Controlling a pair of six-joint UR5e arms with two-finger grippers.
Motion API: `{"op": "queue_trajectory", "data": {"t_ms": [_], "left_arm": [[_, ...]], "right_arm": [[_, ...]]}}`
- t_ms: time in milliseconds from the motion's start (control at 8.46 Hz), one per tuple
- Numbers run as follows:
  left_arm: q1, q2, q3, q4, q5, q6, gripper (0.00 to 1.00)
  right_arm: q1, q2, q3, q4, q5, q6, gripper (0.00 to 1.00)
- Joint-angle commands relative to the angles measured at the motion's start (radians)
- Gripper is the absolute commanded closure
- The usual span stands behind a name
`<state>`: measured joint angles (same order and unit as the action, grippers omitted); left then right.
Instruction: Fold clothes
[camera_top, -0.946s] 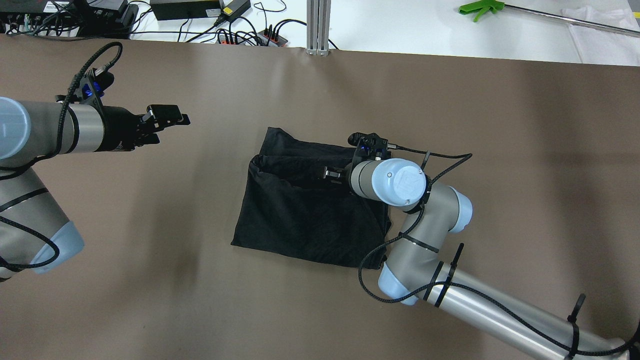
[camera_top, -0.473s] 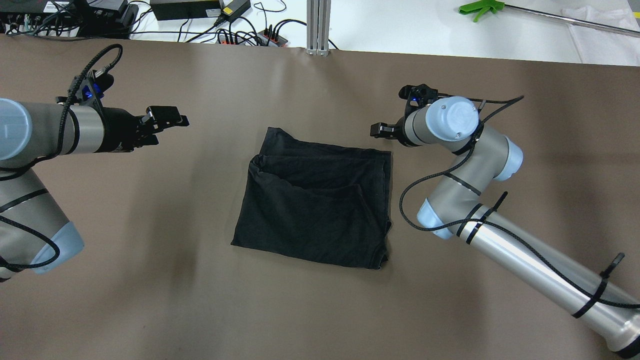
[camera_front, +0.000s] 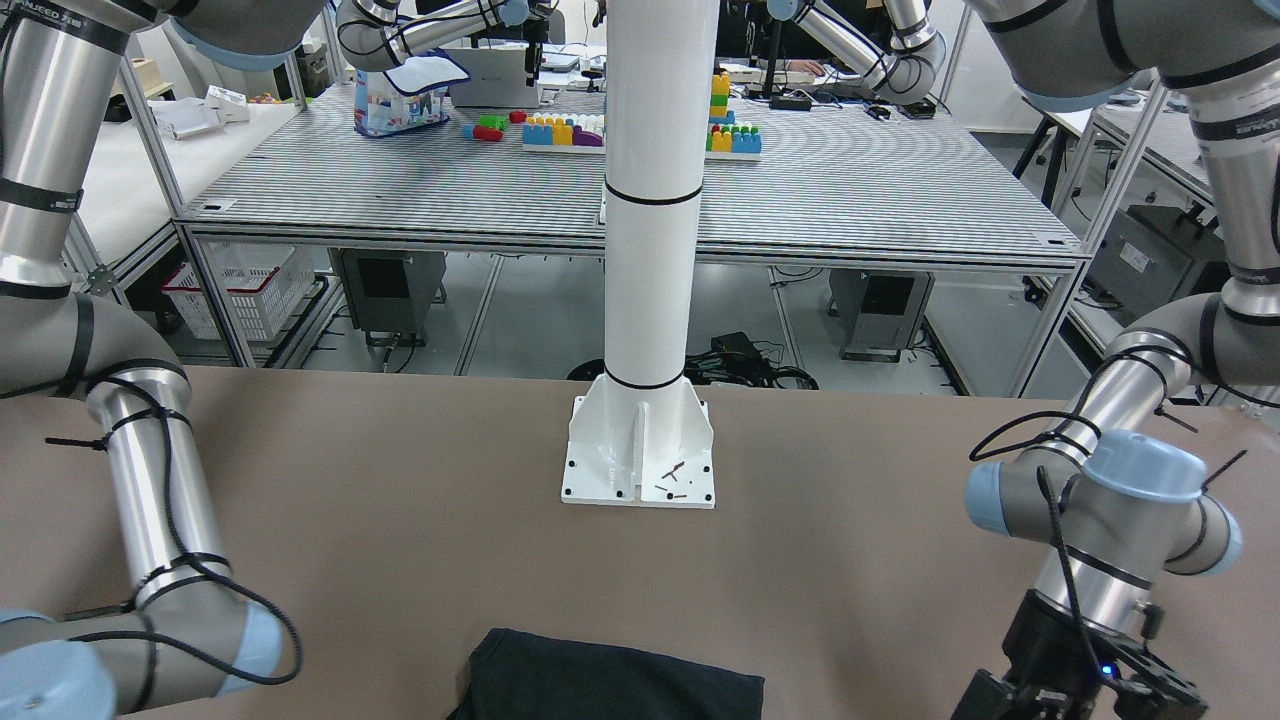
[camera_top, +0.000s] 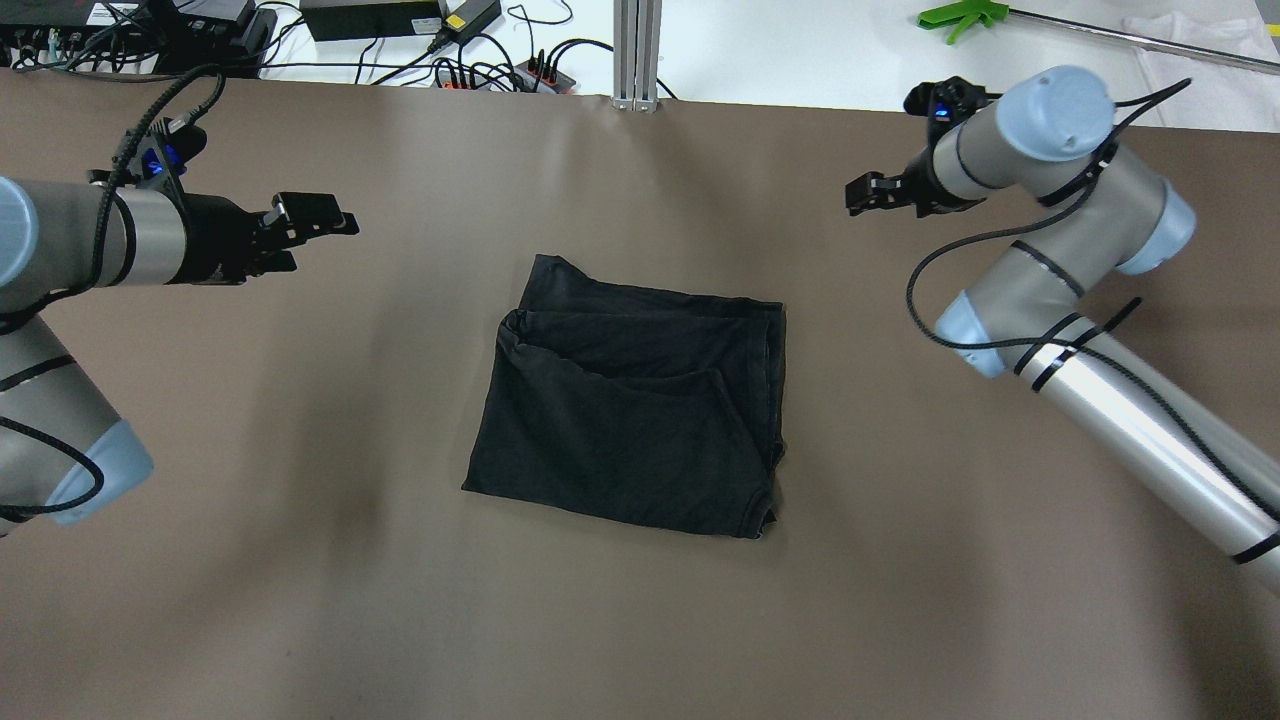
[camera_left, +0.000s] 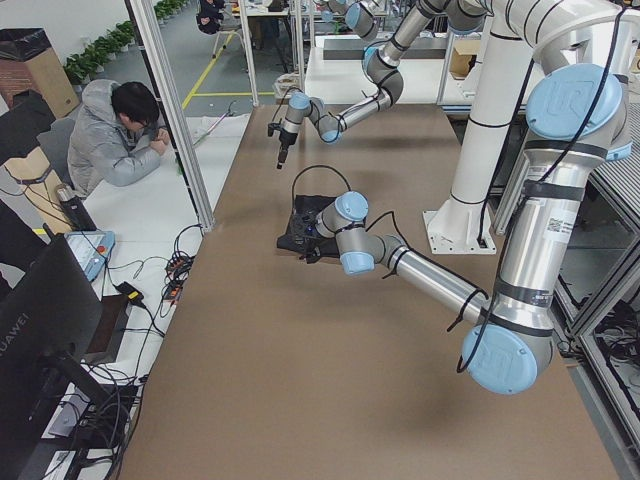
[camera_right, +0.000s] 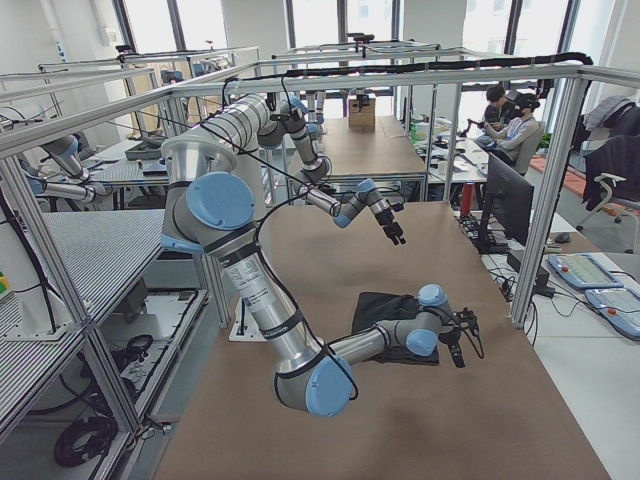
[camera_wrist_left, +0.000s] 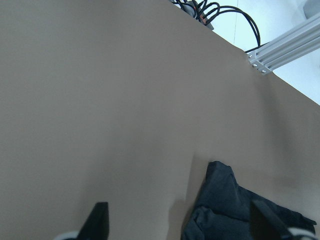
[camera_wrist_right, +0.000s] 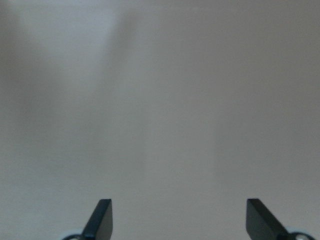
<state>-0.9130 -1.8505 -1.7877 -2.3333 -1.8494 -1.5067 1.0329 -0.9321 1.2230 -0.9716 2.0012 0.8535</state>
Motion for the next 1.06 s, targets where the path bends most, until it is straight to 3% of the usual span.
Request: {"op": "queue_trajectory", "data": {"t_ms": [0,236,473,709,828,946], "left_arm": [[-0.156,0.002,-0.016,0.202,-0.091,0.167,0.0],[-0.245,0.09,-0.019,0.282,-0.079,0.408,0.0],[-0.381,0.227,-0.018,0.284,-0.08,0.81,0.0],[-0.502,0.261,0.014,0.301,-0.076,0.949,0.0],[-0.555,0.284,0.011,0.322,-0.074,1.033,0.0],[-0.599,0.324,0.011,0.324,-0.015,1.162,0.0]], "right_arm": [[0.183,-0.089,0.056,-0.195,0.08,-0.505,0.06],[0.249,-0.205,0.119,-0.253,0.068,-0.699,0.06],[0.314,-0.325,0.156,-0.26,0.067,-0.773,0.06],[0.372,-0.423,0.153,-0.263,-0.098,-0.971,0.06],[0.406,-0.477,0.148,-0.262,-0.143,-1.023,0.06],[0.477,-0.487,0.151,-0.263,-0.13,-1.095,0.06]]}}
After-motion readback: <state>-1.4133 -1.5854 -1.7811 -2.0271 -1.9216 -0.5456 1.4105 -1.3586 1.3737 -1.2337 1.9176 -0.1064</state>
